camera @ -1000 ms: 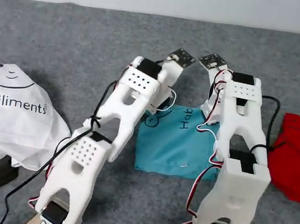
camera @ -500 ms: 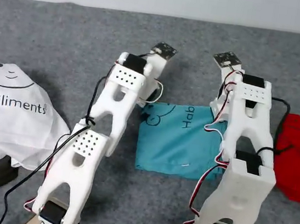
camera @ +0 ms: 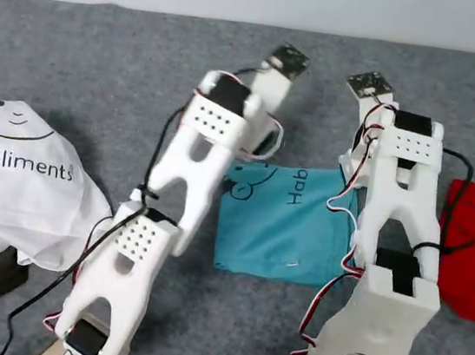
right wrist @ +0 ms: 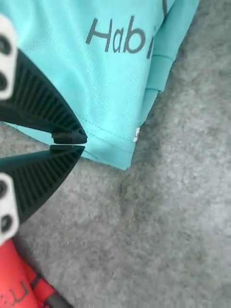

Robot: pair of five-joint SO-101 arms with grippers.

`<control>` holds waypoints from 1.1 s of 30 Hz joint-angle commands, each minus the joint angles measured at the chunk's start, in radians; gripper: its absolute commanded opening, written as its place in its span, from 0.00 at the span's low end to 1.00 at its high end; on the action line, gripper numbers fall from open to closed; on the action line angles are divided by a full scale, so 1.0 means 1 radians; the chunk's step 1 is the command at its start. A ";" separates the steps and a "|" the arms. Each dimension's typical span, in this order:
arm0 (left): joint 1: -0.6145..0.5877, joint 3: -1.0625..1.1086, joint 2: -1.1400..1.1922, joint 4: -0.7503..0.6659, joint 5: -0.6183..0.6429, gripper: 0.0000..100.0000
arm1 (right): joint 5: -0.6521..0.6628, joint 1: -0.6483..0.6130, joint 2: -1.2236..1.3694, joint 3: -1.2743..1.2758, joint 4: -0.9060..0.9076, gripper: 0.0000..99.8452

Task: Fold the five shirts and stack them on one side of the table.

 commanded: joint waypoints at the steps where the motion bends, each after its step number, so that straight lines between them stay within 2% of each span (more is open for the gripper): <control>1: 0.032 0.064 -0.034 -0.008 0.012 0.00 | -0.014 -0.013 -0.007 -0.035 -0.005 0.01; 9: -0.092 0.030 0.101 -0.029 0.008 0.00 | -0.008 0.038 0.122 -0.038 -0.087 0.01; 17: -0.143 -0.082 0.091 0.032 0.006 0.00 | -0.006 0.062 0.065 -0.049 -0.015 0.01; 22: -0.121 -0.062 -0.063 0.032 0.008 0.00 | -0.014 0.050 -0.067 -0.051 0.087 0.01; 26: -0.126 0.035 -0.241 0.032 0.008 0.00 | -0.014 0.036 -0.176 -0.051 0.213 0.01; 29: -0.161 0.147 -0.388 0.032 0.008 0.00 | -0.015 0.015 -0.255 -0.049 0.332 0.01; 33: -0.270 0.312 -0.583 0.032 0.008 0.00 | -0.018 -0.025 -0.354 -0.031 0.461 0.01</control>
